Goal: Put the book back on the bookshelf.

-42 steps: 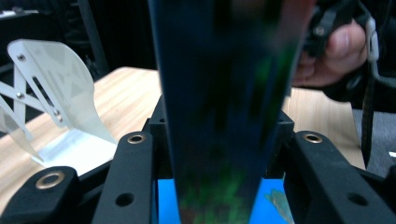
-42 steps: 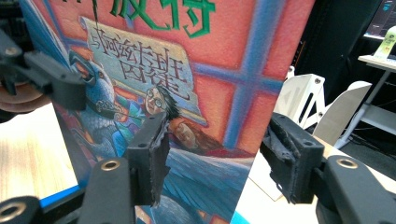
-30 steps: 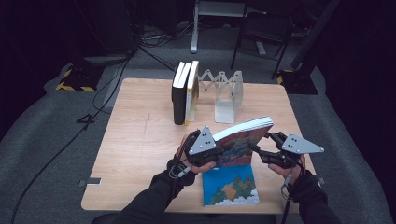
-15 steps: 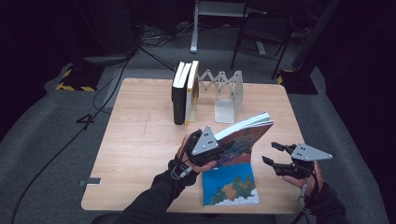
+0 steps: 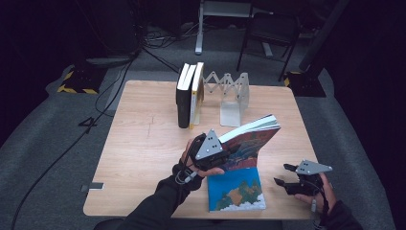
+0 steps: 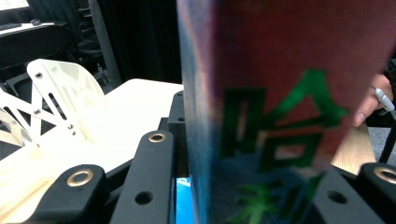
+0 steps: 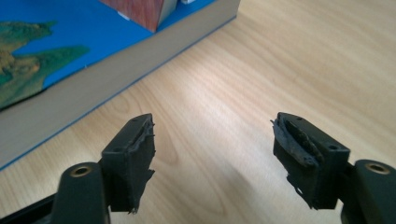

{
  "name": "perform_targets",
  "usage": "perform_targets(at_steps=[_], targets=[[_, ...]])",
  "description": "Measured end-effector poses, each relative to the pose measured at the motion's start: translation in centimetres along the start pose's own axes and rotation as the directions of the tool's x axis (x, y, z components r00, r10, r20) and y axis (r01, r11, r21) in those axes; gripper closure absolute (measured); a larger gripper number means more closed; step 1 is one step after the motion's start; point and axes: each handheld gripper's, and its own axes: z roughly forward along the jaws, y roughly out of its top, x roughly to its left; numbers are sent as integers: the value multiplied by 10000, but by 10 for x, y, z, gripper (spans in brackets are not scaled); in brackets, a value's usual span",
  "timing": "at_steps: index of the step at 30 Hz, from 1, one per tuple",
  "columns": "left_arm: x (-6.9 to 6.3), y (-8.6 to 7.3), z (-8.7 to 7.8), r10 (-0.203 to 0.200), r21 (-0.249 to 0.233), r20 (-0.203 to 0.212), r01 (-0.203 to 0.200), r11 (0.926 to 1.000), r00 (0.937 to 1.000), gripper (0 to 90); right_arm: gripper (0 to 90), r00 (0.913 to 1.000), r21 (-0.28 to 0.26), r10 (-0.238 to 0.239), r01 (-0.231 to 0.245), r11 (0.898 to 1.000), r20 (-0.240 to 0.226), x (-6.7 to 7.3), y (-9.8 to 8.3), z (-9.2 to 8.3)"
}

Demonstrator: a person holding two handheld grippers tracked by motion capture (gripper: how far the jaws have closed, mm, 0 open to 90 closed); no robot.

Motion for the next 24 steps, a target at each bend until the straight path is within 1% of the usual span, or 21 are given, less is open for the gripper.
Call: perform_targets(at_steps=[4,5,7,8,11,12,15,17,18,24], targets=[[2,0,1,-31,13,21,31,10000,10000,725,268,9996,156,228,-225,9996,-165,-1,-10,1],[1,0,2,-84,9,-28,84,10000,10000,728,260,9994,194,274,-270,9994,-214,-2,-12,1],[1,1,2,-114,17,-83,115,9999,9999,732,254,9990,333,376,-369,9988,-226,-2,-15,3],[2,1,3,-145,18,-93,146,9999,9999,734,246,9989,491,398,-385,9981,-241,-2,-17,5],[4,1,5,-288,-45,-102,287,9996,9995,738,239,9977,366,566,-552,9978,-380,-3,-19,6],[6,2,6,-368,-34,-132,367,9993,9992,738,235,9977,345,553,-539,9979,-398,-4,-19,6],[13,6,12,-638,33,-212,639,9980,9977,740,223,9979,280,499,-487,9984,-413,-5,-19,7],[19,9,16,-730,110,-245,732,9973,9970,740,223,9978,258,500,-489,9985,-446,-5,-19,8],[19,9,16,-730,110,-245,732,9973,9970,741,223,9978,258,500,-489,9985,-446,-5,-19,8],[32,24,30,-648,162,-539,658,9977,9964,741,223,9978,251,484,-473,9986,-463,-6,-19,8]])
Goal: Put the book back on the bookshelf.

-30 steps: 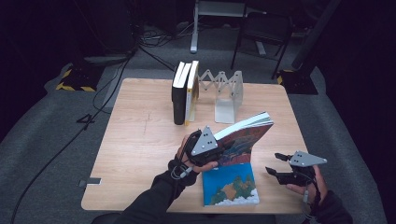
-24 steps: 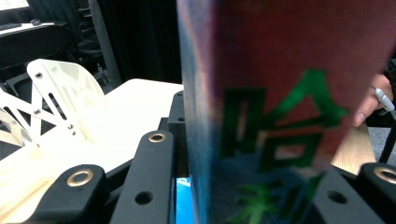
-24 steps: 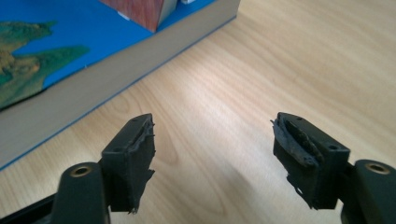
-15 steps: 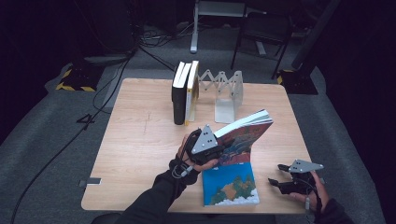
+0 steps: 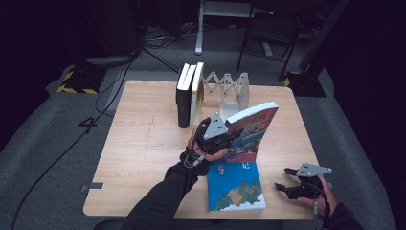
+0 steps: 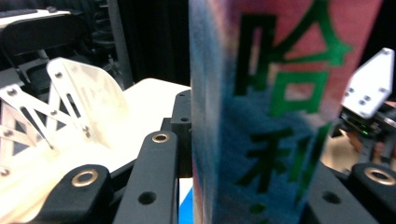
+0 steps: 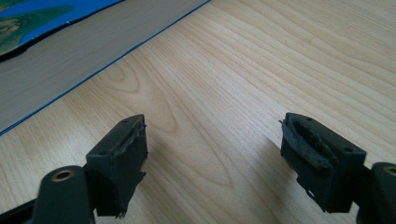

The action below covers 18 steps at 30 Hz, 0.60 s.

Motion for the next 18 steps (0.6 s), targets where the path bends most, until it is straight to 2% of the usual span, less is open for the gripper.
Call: perform_targets(at_steps=[4,7,10,15,18], targets=[[9,16,5,211,-58,-455,-214,9998,9987,742,223,10000,1,-2,2,10000,-9,0,0,0],[21,27,4,319,-95,-910,-329,9994,9953,741,223,10000,-8,4,-4,10000,-22,0,0,0],[35,36,0,235,-157,-1346,-258,9995,9906,741,224,10000,-15,10,-10,10000,-31,0,0,0],[58,43,-7,210,-14,-2358,-220,9998,9716,741,224,10000,-22,8,-8,10000,-38,0,0,0],[70,41,-9,82,50,-3013,-70,10000,9535,741,224,10000,-18,3,-3,10000,-29,0,0,0]])
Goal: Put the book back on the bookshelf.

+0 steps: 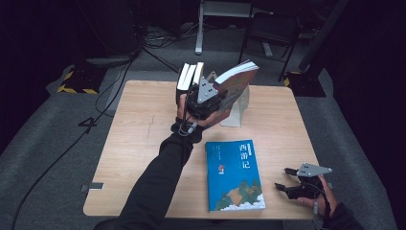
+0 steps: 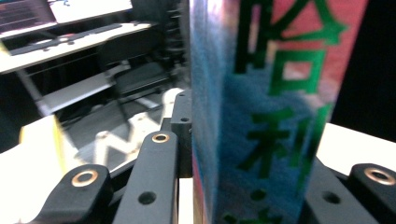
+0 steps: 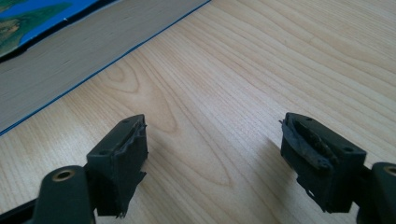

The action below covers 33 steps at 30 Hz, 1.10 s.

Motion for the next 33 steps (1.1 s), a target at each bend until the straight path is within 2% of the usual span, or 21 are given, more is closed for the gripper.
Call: perform_targets(at_steps=[2,3,6,11,12,14,15,16,19,20,21,23,25,26,28,33], targets=[[6,-4,2,-107,81,-417,111,9999,9991,741,224,10000,1,1,-1,10000,1,0,0,0],[6,-4,2,-107,81,-417,111,9999,9991,741,224,10000,1,1,-1,10000,1,0,0,0],[13,-12,7,-421,177,-1042,442,9989,9937,741,224,10000,-8,1,-1,10000,-7,0,0,0],[19,-26,21,-1082,107,-1803,1120,9937,9776,741,224,10000,-9,-6,6,10000,-5,0,0,0],[20,-31,26,-1246,109,-1973,1293,9916,9724,740,224,10000,-10,-9,9,10000,-4,0,0,0],[20,-33,29,-1294,134,-2032,1349,9908,9706,741,224,10000,-9,-8,8,10000,-4,0,0,0],[20,-40,35,-1453,154,-2253,1527,9882,9634,741,224,10000,-10,-7,7,10000,-2,0,0,0],[20,-40,35,-1453,154,-2253,1527,9882,9634,740,224,10000,-10,-7,7,10000,-2,0,0,0],[16,-54,41,-1683,90,-2458,1758,9844,9546,740,224,10000,-9,-3,3,10000,-5,0,0,0],[16,-54,41,-1683,90,-2458,1758,9844,9546,740,224,10000,-9,-3,3,10000,-5,0,0,0],[14,-62,43,-1778,97,-2536,1862,9825,9508,739,225,10000,-10,-4,4,10000,-7,0,0,0],[14,-67,42,-1879,3,-2504,1942,9810,9497,739,224,10000,-10,-10,10,10000,-10,0,0,0],[11,-71,40,-1914,-132,-2623,1948,9808,9458,739,224,10000,-9,-11,11,10000,-9,0,0,0],[11,-72,39,-1929,-112,-2582,1968,9804,9466,739,225,10000,-11,-11,11,10000,-10,0,0,0],[11,-77,34,-2079,-217,-2619,2096,9775,9424,737,224,10000,-5,-11,11,10000,-17,0,0,0],[10,-93,22,-1972,-321,-2667,1959,9801,9434,729,225,10000,-4,-10,10,10000,-18,0,0,0]])
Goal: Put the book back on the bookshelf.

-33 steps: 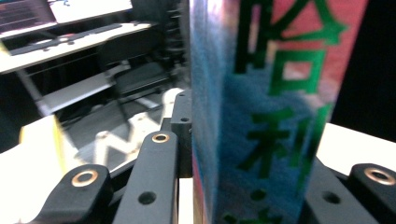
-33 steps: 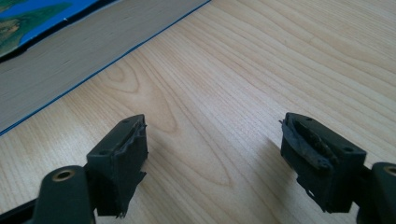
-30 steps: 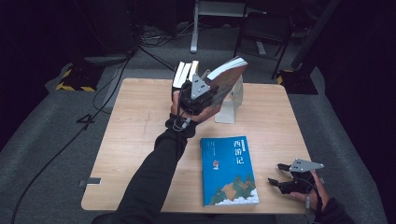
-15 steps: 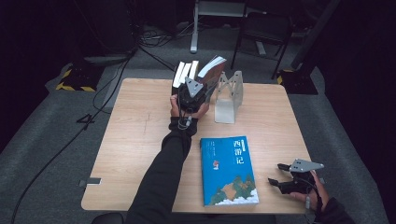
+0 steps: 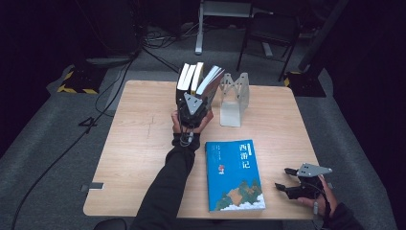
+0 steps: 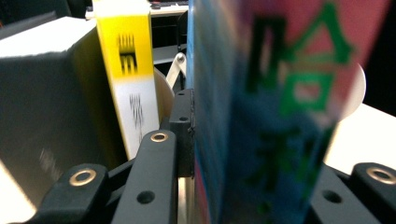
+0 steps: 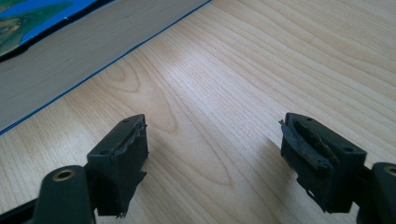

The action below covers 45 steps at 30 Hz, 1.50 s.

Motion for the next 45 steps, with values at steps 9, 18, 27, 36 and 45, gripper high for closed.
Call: perform_targets(at_steps=[9,18,27,36,45], targets=[[6,-14,-10,-147,-52,172,148,9999,9997,682,222,10000,0,-4,4,10000,-16,0,0,0],[4,-48,-14,-615,712,76,608,9956,9981,640,221,10000,-1,-24,24,10000,-34,0,0,0],[-8,-59,-13,-428,1013,-456,472,9937,9980,738,215,10000,24,-22,22,10000,-35,0,0,0],[-22,-52,9,-997,1073,-898,1091,9882,9910,741,215,10000,25,-18,18,10000,-49,0,0,0],[-23,-49,26,-839,1051,-1041,949,9899,9910,740,214,10000,27,-18,18,10000,-49,0,0,0]])
